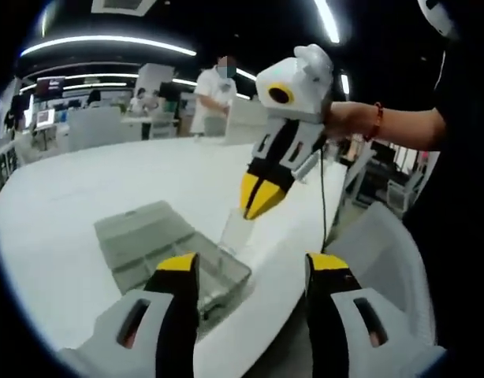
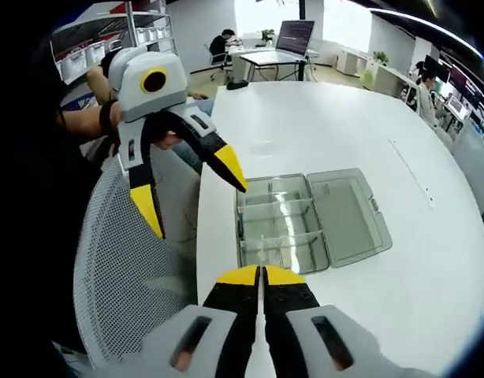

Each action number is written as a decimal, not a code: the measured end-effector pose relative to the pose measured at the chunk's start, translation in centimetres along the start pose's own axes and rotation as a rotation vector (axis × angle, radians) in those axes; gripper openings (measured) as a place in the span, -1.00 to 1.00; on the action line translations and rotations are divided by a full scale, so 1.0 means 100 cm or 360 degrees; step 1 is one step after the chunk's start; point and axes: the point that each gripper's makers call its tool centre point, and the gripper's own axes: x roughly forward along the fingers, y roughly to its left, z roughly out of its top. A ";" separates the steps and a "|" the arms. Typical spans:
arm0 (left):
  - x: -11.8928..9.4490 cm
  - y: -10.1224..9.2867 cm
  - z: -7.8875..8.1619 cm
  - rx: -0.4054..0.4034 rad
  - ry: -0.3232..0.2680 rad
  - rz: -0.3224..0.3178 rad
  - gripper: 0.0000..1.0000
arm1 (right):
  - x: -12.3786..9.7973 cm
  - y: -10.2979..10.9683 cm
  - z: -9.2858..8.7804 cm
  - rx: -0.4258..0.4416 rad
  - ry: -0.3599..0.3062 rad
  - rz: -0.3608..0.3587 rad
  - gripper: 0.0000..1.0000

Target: Insert the divider into the dual guide fixture by aligning both edges with the guide slots and pushing it downward to the bottom, including one-sided entry, uneven engagement, binding, and posture correction.

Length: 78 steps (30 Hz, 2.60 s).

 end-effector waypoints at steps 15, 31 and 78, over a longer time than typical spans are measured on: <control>0.001 0.009 0.001 0.0010 -0.0028 0.0050 0.69 | 0.006 -0.006 -0.006 -0.0115 0.0119 0.0010 -1.00; 0.001 0.014 -0.002 -0.0081 -0.0060 0.0088 0.98 | 0.015 -0.017 -0.007 -0.0176 0.0202 -0.0005 -1.00; -0.005 0.009 -0.002 -0.0137 -0.0052 0.0059 0.98 | 0.038 -0.027 -0.004 -0.0241 0.0316 0.0042 -1.00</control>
